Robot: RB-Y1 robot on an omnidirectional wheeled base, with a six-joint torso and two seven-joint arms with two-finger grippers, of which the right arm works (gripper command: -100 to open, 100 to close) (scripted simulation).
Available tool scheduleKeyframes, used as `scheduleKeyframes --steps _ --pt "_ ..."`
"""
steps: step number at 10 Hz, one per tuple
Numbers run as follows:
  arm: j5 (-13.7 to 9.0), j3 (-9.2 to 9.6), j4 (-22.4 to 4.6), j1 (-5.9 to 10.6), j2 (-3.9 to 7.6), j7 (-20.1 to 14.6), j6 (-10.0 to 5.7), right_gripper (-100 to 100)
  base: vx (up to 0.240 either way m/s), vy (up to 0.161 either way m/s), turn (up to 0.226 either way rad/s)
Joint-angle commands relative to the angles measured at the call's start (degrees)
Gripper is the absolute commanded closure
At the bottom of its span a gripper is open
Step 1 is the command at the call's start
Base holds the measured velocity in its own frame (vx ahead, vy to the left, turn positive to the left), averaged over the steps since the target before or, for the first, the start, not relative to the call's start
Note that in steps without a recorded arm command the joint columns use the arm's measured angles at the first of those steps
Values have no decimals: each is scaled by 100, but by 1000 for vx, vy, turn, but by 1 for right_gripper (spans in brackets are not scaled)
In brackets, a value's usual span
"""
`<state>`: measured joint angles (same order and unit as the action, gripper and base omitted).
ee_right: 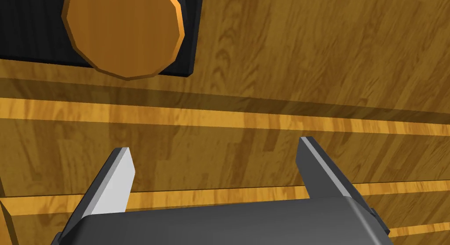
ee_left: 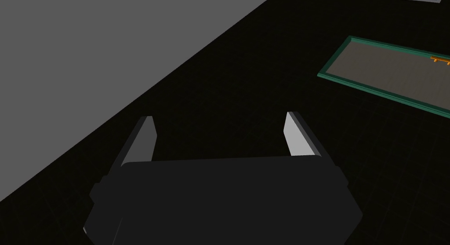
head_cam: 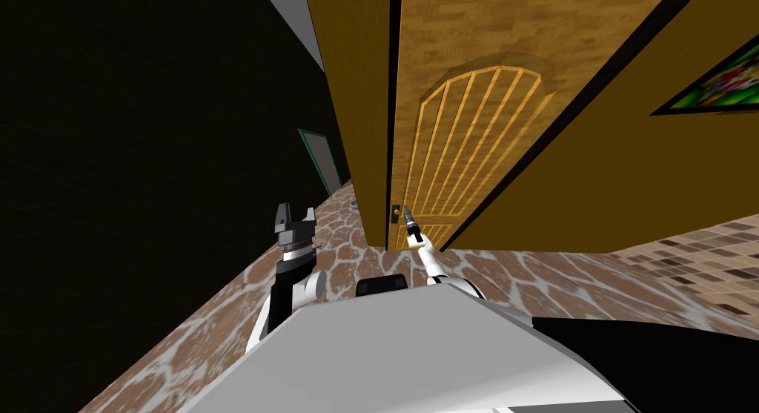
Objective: Push the door open
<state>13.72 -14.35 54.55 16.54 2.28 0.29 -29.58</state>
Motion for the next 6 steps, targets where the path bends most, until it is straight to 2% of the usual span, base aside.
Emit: scheduleKeyframes --steps 1,2,3,4,5,6 --pt "-175 17 -14 12 -3 -135 0 -100 -39 -18 40" --pt "-402 50 -49 36 -2 -369 -8 -100 -45 -22 67" --pt "-461 50 -49 36 -2 -369 -8 -100 -41 -12 52" --pt "-684 83 -85 60 -5 -603 -16 -100 -48 -10 82" --pt "-749 83 -85 60 -5 -603 -16 -100 -42 -12 45" --pt "-971 117 -121 85 -10 -838 -25 -100 -45 -14 82"
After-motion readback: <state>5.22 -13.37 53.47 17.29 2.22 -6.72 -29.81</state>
